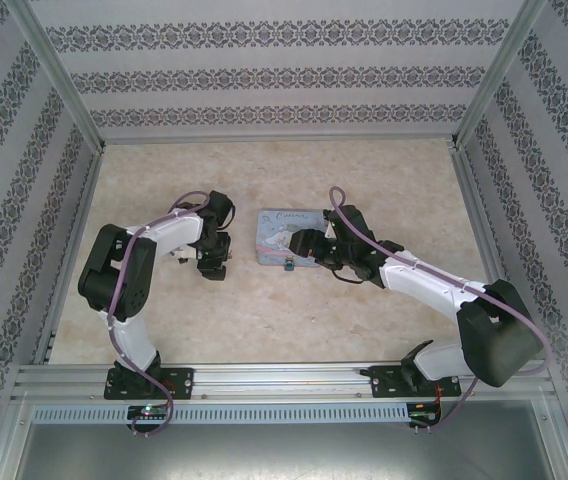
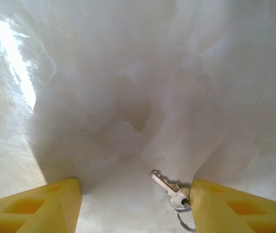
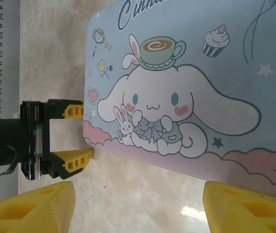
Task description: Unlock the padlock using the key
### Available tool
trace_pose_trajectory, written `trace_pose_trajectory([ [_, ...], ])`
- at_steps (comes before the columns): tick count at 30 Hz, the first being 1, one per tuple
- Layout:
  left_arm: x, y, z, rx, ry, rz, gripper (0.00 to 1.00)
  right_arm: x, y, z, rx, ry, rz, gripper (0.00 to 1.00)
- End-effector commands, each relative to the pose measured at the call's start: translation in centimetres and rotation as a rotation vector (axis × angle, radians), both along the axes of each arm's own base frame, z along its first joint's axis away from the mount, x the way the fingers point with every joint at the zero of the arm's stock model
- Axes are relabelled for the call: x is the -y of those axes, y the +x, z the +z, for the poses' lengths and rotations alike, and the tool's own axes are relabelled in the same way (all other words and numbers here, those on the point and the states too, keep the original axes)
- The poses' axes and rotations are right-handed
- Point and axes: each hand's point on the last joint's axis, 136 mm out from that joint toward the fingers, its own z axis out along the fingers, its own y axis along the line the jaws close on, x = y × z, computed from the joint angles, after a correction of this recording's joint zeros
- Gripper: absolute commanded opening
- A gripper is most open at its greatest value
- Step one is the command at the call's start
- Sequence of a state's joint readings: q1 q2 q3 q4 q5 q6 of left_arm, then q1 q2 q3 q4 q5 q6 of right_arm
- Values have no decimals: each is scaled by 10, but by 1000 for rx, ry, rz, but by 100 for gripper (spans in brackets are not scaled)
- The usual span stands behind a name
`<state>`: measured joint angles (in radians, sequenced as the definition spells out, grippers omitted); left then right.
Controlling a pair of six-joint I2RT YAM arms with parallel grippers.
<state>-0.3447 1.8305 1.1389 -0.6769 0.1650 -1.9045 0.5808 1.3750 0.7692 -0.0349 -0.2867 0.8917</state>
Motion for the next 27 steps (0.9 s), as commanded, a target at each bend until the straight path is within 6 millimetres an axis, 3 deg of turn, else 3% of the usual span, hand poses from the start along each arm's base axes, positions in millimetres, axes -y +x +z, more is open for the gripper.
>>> trace_pose_trajectory([
  [1,9,38,-14,106,-29,2,58,2,-5,-3,1,-17,-5,70],
  [13,10,44,-12,104,-24,-20,44,4,-8,-9,-5,-22,-8,70],
  [16,11,46,-11,107,-28,-19,48,5,-8,-9,-4,-21,-8,70],
  [22,16,47,-5,111,-50,-17,68,5,-9,-10,-6,-22,-5,70],
  [27,18,52,5,139,-61,-10,69,4,-9,-10,-6,-22,-3,70],
])
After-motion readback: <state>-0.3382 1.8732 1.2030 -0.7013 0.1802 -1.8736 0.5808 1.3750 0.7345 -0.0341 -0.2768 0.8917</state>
